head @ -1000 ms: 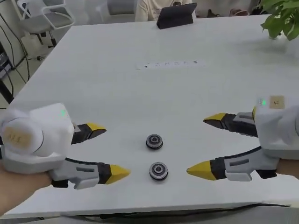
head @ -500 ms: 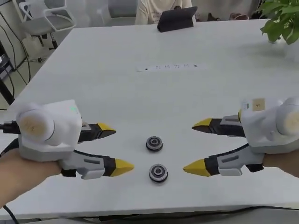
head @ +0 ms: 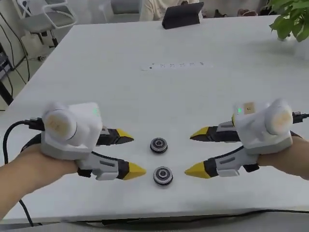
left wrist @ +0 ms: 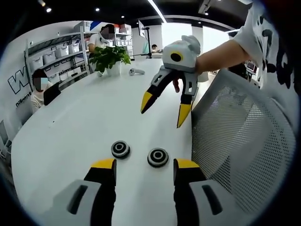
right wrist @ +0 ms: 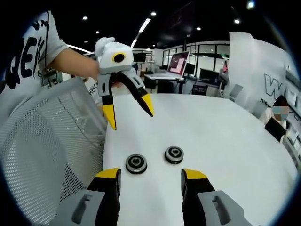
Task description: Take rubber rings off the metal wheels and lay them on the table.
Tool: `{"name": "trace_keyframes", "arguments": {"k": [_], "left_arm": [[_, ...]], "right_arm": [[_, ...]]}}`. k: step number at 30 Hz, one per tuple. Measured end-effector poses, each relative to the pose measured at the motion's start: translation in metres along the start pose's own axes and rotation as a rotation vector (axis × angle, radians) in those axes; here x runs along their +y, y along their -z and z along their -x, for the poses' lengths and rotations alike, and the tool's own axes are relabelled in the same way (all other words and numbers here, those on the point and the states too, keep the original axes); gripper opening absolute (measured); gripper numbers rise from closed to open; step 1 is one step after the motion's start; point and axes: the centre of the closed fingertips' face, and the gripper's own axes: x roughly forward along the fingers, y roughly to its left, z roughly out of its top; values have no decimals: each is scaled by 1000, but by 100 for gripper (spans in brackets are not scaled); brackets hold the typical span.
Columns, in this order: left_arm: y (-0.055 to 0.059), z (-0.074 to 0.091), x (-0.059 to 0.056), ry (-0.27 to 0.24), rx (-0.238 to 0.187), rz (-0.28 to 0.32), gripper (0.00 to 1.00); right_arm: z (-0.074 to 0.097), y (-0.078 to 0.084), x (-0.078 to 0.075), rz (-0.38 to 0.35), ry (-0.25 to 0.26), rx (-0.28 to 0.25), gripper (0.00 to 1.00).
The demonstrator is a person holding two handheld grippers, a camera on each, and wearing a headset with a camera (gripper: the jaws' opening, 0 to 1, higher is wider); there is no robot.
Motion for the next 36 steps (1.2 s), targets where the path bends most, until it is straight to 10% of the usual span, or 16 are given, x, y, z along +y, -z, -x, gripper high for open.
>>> {"name": "trace_keyframes", "arguments": {"k": [36], "left_arm": [[20, -58, -25, 170, 127, -51, 19]], "right_arm": [[-33, 21, 7, 10, -108, 69, 41]]}}
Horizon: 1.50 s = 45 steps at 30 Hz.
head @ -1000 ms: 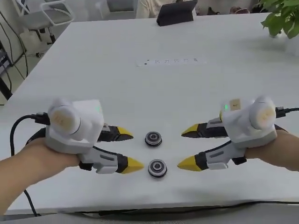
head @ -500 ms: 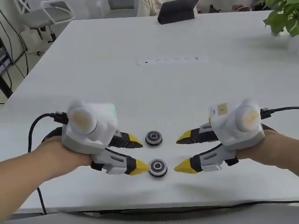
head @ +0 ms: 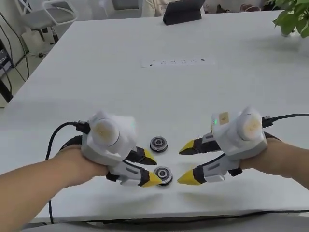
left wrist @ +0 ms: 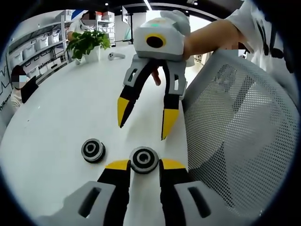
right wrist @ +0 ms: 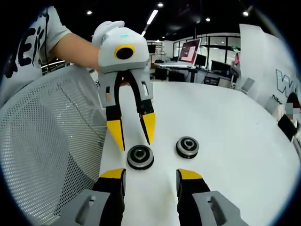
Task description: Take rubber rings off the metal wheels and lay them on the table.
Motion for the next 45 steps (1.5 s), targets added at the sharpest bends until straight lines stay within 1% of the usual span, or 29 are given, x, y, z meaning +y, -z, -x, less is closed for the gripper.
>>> {"name": "trace_keyframes", "arguments": {"k": [5, 8, 10, 14, 20, 25, 35, 40, 45], "left_arm": [[-1, -5, 0, 5, -3, 7, 14], [0, -7, -1, 4, 5, -1, 13], [0, -8, 0, -1, 3, -10, 11], [-1, -8, 2, -18, -2, -6, 8], [-1, -8, 1, -31, -12, -14, 8], [0, -8, 2, -32, -25, -3, 7], [0, -8, 2, -49, -37, 12, 7], [-1, -8, 2, -55, -40, 15, 7], [-1, -8, 2, -56, -44, 16, 7]], "right_arm": [[-1, 2, 1, -2, -3, 5, 41], [-1, 3, 1, -6, -5, 6, 41], [-1, 3, 1, -7, -6, 5, 41], [-3, 2, 2, -3, -10, 6, 41], [-6, -4, 3, 2, -20, 3, 40], [-11, -6, 5, 9, -36, 8, 39], [-24, -7, 13, 5, -77, 31, 36], [-30, -4, 16, -12, -94, 47, 34], [-34, -5, 17, -38, -92, 41, 33]]}}
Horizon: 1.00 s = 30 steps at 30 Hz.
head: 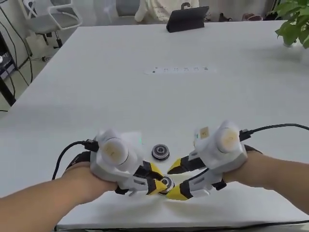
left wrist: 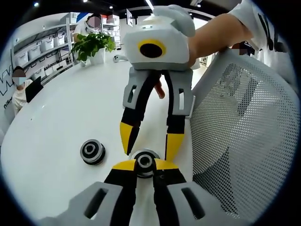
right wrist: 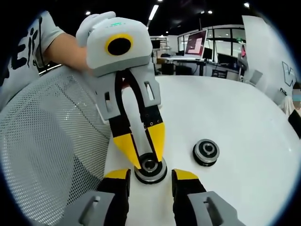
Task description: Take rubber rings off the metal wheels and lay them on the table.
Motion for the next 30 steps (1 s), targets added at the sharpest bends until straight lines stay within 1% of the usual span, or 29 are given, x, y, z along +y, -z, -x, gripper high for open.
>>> {"name": "trace_keyframes", "arguments": {"k": [2, 5, 6, 15, 24, 30], "left_arm": [[0, 0, 0, 1, -2, 0, 7], [0, 0, 0, 0, -5, 2, 7], [0, 0, 0, 0, -5, 3, 7], [0, -1, 0, -1, -7, 2, 7], [1, -1, 0, 1, -11, 0, 7], [1, -1, 0, 1, -11, -1, 7]], "right_arm": [[-2, 0, 0, -22, -3, -3, 31], [-3, -1, 0, -32, 1, -6, 29], [-3, -1, 0, -30, 2, -6, 27], [1, 3, 1, -32, 14, -8, 25], [6, 8, 1, -30, 23, 6, 20], [7, 9, 1, -33, 26, 13, 18]]}}
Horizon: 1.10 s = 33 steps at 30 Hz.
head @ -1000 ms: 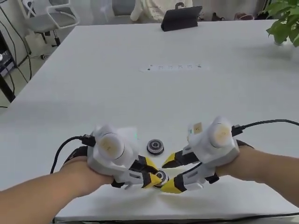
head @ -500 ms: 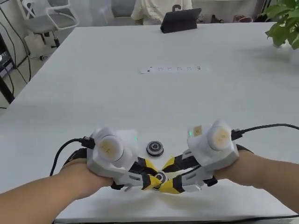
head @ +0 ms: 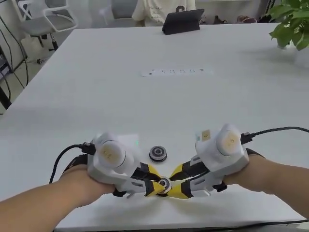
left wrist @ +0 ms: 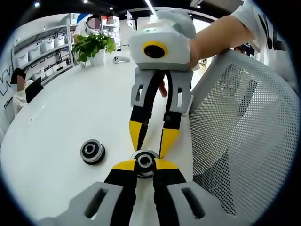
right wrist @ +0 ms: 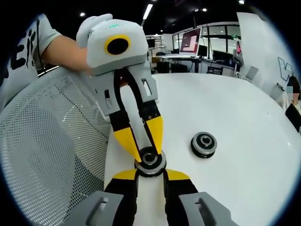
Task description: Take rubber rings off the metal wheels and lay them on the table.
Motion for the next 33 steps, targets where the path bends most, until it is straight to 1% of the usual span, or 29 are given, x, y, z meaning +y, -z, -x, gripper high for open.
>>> {"name": "trace_keyframes", "arguments": {"k": [4, 27, 28, 29, 30, 31, 33], "left_arm": [[0, 0, 0, 1, -2, 0, 7], [0, 0, -1, 1, -6, 2, 7], [0, 0, -1, 1, -6, 2, 7], [0, 0, -1, 1, -6, 2, 7], [0, 0, -1, 1, -6, 2, 7], [0, 0, -1, 1, -6, 1, 7], [0, 0, -1, 0, -6, 2, 7]], "right_arm": [[0, 2, -1, 11, 12, 15, 16], [1, 6, 1, -46, 26, 54, 9], [1, 6, 1, -46, 26, 56, 8], [1, 7, 0, -44, 30, 65, 4], [2, 10, -2, -34, 42, 79, 2], [1, 8, 0, -46, 37, 70, 2], [1, 8, 0, -42, 38, 71, 2]]}}
